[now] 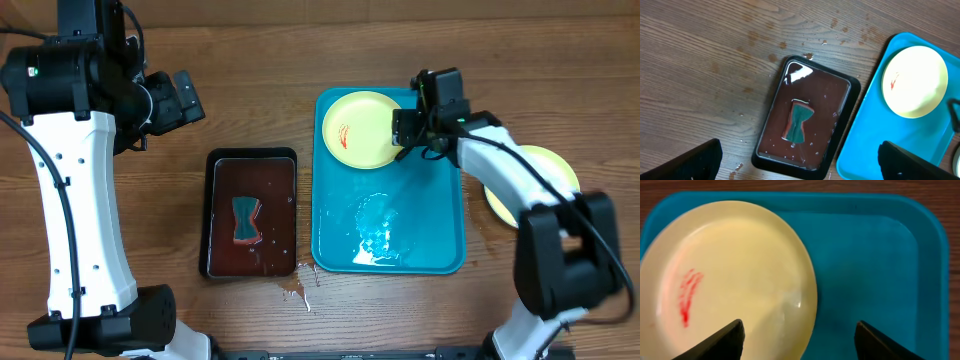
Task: Clean dirty plates on tray and stack at the side
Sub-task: 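Reach the right gripper to the remaining yellow plate and drag it down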
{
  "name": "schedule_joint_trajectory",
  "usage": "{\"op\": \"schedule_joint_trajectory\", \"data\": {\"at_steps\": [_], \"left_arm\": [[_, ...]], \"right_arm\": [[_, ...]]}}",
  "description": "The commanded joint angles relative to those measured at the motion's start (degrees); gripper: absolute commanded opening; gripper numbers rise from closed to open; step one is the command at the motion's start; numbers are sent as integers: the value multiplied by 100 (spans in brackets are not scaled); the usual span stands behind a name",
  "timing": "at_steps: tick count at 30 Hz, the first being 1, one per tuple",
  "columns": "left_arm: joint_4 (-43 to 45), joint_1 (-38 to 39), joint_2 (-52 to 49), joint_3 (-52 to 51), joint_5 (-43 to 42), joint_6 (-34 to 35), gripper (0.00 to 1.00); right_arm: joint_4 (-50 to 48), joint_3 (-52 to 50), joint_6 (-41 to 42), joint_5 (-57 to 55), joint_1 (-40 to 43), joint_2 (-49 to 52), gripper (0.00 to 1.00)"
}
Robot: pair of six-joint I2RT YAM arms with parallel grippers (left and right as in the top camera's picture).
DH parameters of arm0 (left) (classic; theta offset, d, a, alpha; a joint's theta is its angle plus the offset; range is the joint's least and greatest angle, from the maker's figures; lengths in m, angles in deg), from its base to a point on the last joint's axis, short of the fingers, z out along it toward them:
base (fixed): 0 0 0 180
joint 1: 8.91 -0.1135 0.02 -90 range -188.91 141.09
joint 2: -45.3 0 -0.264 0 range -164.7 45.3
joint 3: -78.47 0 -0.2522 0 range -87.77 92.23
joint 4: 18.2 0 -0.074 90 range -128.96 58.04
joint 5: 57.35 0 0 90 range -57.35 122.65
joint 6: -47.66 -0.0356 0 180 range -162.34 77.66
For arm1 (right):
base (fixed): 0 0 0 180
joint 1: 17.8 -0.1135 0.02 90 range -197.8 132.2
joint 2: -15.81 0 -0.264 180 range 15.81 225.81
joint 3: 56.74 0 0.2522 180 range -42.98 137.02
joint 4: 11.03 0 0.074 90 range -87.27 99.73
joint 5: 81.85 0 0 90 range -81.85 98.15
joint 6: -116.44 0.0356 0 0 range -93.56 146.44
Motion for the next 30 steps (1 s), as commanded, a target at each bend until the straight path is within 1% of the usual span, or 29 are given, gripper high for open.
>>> {"op": "schedule_joint_trajectory", "data": {"at_steps": [1, 2, 3, 5, 7, 8, 9, 14, 17, 20, 24, 26, 30], "left_arm": [[7, -26, 35, 105, -42, -92, 100], [7, -26, 35, 105, -42, -92, 100], [7, -26, 35, 105, -42, -92, 100], [7, -26, 35, 105, -42, -92, 100], [7, -26, 35, 105, -42, -92, 100], [7, -26, 35, 105, -42, -92, 100], [7, -26, 33, 105, -42, -92, 100], [7, -26, 35, 105, -42, -92, 100], [7, -26, 35, 105, -42, -92, 100], [7, -26, 35, 105, -42, -92, 100], [7, -26, 35, 105, -42, -92, 100], [7, -26, 35, 105, -42, -92, 100], [7, -26, 35, 105, -42, -92, 100]], "right_arm": [[-332, -28, -37, -140, 7, 461, 69], [-415, -28, -2, -101, 2, 575, 65], [-474, -28, 2, -31, -13, 669, 55], [-494, -28, 2, 4, -31, 787, 44], [-481, -28, 2, 2, -33, 841, 21], [-442, -28, 2, 2, -31, 841, 6], [-402, -28, 2, 2, -33, 839, 4], [181, 94, 166, 2, -4, 503, 4], [723, 234, 175, 2, 7, -24, 4], [1342, 313, 186, 4, 7, -811, 4], [2201, 313, 671, 7, 7, -1884, 4], [2629, 310, 896, 4, 4, -2214, 4], [3528, 221, 1215, 7, -92, -2420, 4]]}}
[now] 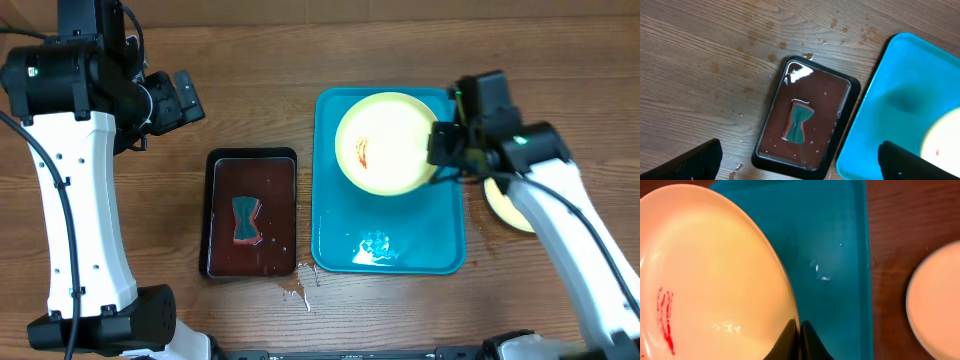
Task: Clean dirty plates on tray and stack at the side
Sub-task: 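Reach the right gripper to the remaining yellow plate and drag it down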
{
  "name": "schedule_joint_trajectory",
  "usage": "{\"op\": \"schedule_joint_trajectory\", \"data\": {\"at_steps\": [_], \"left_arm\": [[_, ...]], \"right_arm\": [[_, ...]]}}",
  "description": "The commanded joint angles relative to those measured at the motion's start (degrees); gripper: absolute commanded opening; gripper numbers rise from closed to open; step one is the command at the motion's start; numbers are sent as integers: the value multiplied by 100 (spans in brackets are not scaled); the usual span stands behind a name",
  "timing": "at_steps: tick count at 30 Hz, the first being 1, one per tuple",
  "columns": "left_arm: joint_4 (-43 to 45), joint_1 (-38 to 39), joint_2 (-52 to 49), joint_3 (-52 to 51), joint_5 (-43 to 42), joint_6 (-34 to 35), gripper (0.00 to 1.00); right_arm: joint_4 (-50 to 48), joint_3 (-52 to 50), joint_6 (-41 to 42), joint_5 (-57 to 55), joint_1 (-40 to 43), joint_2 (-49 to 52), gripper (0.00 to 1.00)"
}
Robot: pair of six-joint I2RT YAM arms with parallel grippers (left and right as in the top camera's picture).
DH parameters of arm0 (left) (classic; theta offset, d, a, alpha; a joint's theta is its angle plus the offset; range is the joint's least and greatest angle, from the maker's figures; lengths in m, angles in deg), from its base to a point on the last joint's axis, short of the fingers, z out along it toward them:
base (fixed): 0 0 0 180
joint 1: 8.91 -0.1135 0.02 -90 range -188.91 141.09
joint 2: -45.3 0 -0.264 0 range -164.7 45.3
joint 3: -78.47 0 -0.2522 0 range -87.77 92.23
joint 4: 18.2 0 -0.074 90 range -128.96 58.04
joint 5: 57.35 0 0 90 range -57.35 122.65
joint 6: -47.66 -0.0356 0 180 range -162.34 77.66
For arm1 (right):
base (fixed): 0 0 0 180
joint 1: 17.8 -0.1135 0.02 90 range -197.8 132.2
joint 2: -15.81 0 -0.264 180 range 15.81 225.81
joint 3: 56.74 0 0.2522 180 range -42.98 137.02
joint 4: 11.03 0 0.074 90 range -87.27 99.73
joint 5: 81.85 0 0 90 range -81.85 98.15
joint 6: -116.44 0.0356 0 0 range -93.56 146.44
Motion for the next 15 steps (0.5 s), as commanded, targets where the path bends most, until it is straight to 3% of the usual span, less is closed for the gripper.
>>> {"op": "schedule_joint_trajectory", "data": {"at_steps": [1, 6, 15], "left_arm": [[7, -26, 33, 105, -42, -92, 100], [7, -26, 33, 105, -46, -90, 100], [2, -26, 35, 105, -916, -85, 100]], "right_arm": [[382, -133, 476, 11, -109, 85, 4], [94, -1010, 1016, 275, -271, 184, 4], [-2216, -2736, 1202, 225, -299, 195, 4]]}}
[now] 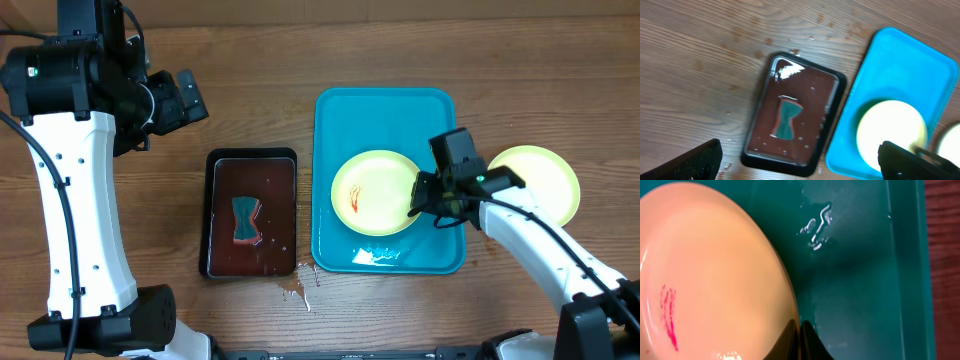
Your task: Clean dirty plates on tray and stack at the side
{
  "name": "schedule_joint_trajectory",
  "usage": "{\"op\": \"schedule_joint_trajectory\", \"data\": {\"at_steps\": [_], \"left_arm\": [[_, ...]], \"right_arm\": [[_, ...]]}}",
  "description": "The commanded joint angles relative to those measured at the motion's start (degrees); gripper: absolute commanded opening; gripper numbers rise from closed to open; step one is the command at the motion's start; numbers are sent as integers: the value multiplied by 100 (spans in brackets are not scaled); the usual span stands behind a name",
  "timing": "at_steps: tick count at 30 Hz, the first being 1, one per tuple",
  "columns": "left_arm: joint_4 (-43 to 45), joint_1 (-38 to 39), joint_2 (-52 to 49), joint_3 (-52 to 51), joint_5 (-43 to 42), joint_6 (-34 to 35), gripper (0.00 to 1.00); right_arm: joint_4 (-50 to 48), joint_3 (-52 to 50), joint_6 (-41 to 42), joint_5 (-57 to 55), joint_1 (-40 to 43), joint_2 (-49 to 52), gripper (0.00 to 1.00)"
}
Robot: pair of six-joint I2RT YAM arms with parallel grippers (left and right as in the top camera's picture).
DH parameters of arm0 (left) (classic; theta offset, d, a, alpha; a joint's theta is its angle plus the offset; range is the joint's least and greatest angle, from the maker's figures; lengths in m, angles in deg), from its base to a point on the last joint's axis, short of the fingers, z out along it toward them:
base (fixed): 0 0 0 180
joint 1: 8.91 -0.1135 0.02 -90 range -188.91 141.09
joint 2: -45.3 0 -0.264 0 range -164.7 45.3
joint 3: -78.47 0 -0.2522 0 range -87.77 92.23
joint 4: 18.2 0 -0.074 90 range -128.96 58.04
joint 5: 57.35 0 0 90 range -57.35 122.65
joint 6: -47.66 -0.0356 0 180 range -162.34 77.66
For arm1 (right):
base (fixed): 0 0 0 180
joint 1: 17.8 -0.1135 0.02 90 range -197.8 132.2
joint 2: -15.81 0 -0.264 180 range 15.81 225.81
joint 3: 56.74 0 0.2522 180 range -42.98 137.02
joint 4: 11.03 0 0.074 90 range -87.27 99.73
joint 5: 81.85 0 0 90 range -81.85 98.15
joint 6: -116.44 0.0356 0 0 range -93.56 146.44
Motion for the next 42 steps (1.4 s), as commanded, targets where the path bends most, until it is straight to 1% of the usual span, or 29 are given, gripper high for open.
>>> {"op": "schedule_joint_trajectory", "data": {"at_steps": [1, 2, 3, 4, 5, 6, 8, 12, 15, 16, 17, 19, 21, 23, 25, 27, 28, 29, 31, 33, 35, 39, 42], "left_arm": [[9, -26, 33, 101, -579, -87, 100], [20, -26, 33, 101, -660, -90, 100], [33, -24, 35, 101, -769, -96, 100], [17, -11, 26, 98, -848, -136, 100], [-7, 31, 22, 85, -887, -240, 100], [-15, 94, 22, 48, -859, -378, 98], [-55, 286, 22, -83, -739, -640, 93], [-55, 894, 22, -723, 20, -616, 91], [149, 1307, 22, -1550, 662, -131, 88], [297, 1401, 22, -1882, 750, -4, 87], [459, 1471, 22, -2225, 807, 92, 83], [883, 1523, 22, -2973, 844, 343, 73], [1375, 1506, 22, -3657, 828, 564, 68], [1904, 1484, 22, -4293, 772, 595, 59], [2356, 1480, 22, -4811, 671, 608, 57], [2828, 1480, 22, -5259, 748, 612, 50], [3141, 1480, 22, -5519, 772, 671, 49], [3526, 1480, 20, -5816, 767, 693, 53], [3989, 1480, 20, -6203, 798, 693, 53], [4404, 1475, 20, -6526, 811, 715, 45], [4682, 1475, 20, -6714, 817, 756, 28], [4959, 1475, 20, -6773, 883, 752, 4], [4896, 1475, 20, -6708, 892, 750, 4]], "right_arm": [[-404, -365, 166, 52, -7, -70, 4], [-415, -411, 168, 79, -7, -70, 4], [-391, -428, 155, 94, -15, -70, 9], [-358, -426, 144, 92, -17, -72, 22], [-341, -415, 109, 96, -17, -79, 30], [-302, -387, 109, 94, -15, -107, 34], [-210, -295, 20, 94, 11, -203, 38], [142, 0, -264, 90, 11, -590, 39], [369, 142, -365, 94, 9, -984, 38], [433, 166, -363, 94, 9, -1117, 38], [476, 177, -363, 94, 9, -1222, 39], [581, 177, -361, 96, 11, -1460, 39], [697, 177, -363, 94, 11, -1609, 39], [791, 177, -363, 94, 9, -1672, 39], [887, 177, -363, 94, 9, -1674, 39], [949, 177, -361, 96, 9, -1668, 39], [964, 177, -361, 96, 9, -1668, 38], [964, 177, -361, 96, 9, -1668, 39], [964, 177, -361, 96, 9, -1668, 38], [977, 177, -361, 98, 9, -1668, 39], [1016, 175, -358, 98, 9, -1668, 39], [1060, 177, -361, 96, 9, -1668, 38], [1058, 177, -361, 96, 9, -1668, 38]]}}
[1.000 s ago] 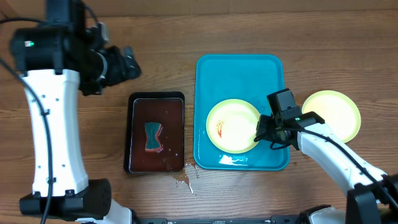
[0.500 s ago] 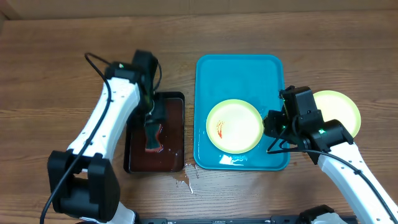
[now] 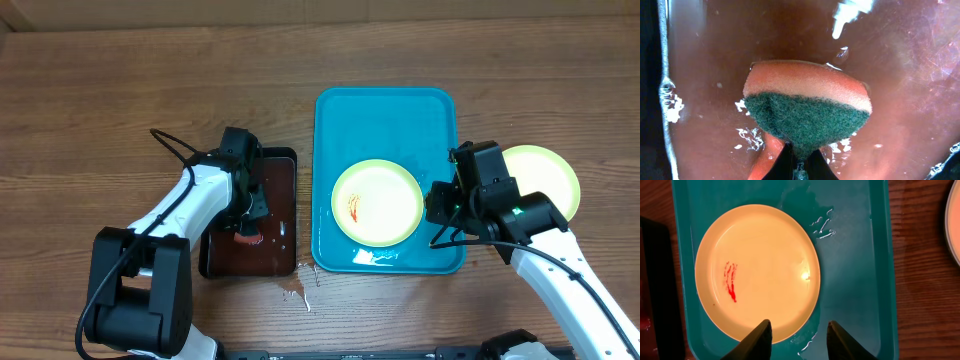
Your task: Clean dirty plates on tray and stack at the side
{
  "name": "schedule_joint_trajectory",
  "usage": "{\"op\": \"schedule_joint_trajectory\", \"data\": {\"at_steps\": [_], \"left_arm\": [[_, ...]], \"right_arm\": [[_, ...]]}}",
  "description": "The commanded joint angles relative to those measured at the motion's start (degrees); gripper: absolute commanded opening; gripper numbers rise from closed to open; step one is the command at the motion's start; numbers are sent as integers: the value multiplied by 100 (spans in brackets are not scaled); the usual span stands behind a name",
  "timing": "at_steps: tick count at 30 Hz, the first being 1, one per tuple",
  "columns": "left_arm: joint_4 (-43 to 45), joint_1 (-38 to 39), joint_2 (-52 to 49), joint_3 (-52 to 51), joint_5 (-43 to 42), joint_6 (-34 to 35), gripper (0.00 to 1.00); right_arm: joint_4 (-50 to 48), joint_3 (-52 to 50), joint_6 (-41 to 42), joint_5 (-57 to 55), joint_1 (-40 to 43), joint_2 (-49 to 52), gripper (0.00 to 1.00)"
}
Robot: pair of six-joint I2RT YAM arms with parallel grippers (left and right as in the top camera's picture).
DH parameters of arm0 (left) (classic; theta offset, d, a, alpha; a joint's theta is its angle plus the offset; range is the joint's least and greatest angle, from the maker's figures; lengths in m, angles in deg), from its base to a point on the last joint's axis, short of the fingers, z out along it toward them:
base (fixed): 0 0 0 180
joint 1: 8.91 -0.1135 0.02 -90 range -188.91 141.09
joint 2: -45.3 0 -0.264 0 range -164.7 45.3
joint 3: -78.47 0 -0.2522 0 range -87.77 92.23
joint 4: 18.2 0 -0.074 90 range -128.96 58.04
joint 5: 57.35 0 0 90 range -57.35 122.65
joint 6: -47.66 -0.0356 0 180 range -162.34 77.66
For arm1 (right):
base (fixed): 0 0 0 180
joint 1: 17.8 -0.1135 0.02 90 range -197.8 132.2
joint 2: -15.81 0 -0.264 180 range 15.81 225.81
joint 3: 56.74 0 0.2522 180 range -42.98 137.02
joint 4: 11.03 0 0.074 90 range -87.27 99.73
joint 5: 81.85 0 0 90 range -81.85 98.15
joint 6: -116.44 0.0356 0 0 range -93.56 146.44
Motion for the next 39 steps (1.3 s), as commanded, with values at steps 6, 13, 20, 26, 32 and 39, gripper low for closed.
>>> {"op": "schedule_joint_trajectory", "data": {"at_steps": [6, 13, 20, 26, 32, 39], "left_arm": [[-846, -11, 24, 728, -57, -422, 4], [-2026, -11, 26, 2240, -57, -730, 4], [-2435, -11, 26, 2983, -39, -857, 4], [-2457, -11, 26, 2986, -39, -855, 5], [-2496, -11, 26, 2986, -46, -855, 4], [-2522, -9, 26, 3064, -79, -826, 4]], "right_arm": [[33, 107, 7, -315, 9, -46, 33], [103, 107, 188, -529, 142, -46, 32], [146, 105, 304, -466, 358, -44, 33], [142, 105, 302, -468, 358, -35, 33], [125, 105, 262, -468, 358, -35, 32], [-2, 101, 264, -466, 358, 219, 32]]}}
